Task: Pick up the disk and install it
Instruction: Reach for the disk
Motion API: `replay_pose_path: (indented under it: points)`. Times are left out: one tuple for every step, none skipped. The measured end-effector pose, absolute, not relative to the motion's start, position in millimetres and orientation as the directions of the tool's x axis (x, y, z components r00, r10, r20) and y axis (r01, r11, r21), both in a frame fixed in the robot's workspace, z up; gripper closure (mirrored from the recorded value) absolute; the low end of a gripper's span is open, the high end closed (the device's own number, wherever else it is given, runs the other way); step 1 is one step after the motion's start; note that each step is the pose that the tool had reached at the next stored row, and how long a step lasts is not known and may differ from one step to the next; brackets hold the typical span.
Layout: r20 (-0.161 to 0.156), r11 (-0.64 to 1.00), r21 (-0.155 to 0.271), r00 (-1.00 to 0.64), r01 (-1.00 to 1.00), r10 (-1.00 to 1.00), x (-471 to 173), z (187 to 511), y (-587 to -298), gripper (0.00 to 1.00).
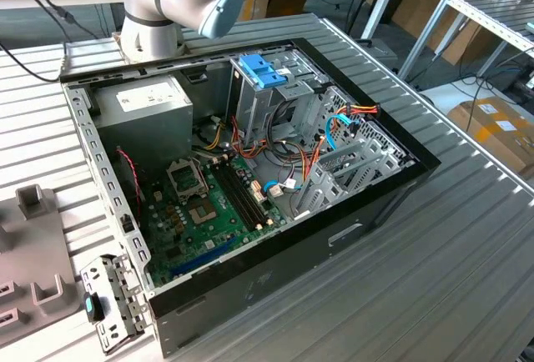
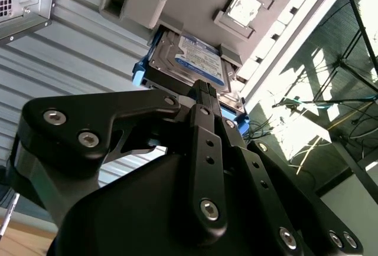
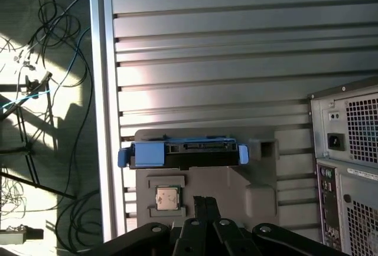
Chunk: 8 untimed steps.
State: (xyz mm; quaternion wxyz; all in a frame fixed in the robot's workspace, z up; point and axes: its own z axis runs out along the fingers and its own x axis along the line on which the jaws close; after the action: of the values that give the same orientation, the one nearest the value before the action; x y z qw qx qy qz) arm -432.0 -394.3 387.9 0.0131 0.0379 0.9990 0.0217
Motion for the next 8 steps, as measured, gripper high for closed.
replay_pose_path:
  points:
    - [-0.024, 0.996, 0.044, -0.997, 0.075, 0.076, -435.2, 387.8, -394.3, 0.89]
    - [-0.025, 0.996, 0.044, -0.997, 0.075, 0.076, -436.6, 387.6, -394.3, 0.89]
    - [-0.024, 0.996, 0.044, -0.997, 0.075, 0.076, -437.1, 387.6, -394.3, 0.89]
    - [-0.024, 0.996, 0.044, -0.997, 0.075, 0.076, -437.5, 387.7, -394.3, 0.89]
    - [-0.024, 0.996, 0.044, -0.997, 0.075, 0.076, -437.8, 387.7, -394.2, 0.89]
    - [-0.024, 0.996, 0.044, -0.997, 0.075, 0.076, -438.0, 387.6, -393.4, 0.89]
    - [-0.025, 0.996, 0.044, -0.997, 0.075, 0.076, -438.1, 387.4, -392.2, 0.89]
    - [-0.024, 0.996, 0.044, -0.997, 0.075, 0.076, -438.2, 387.4, -391.0, 0.89]
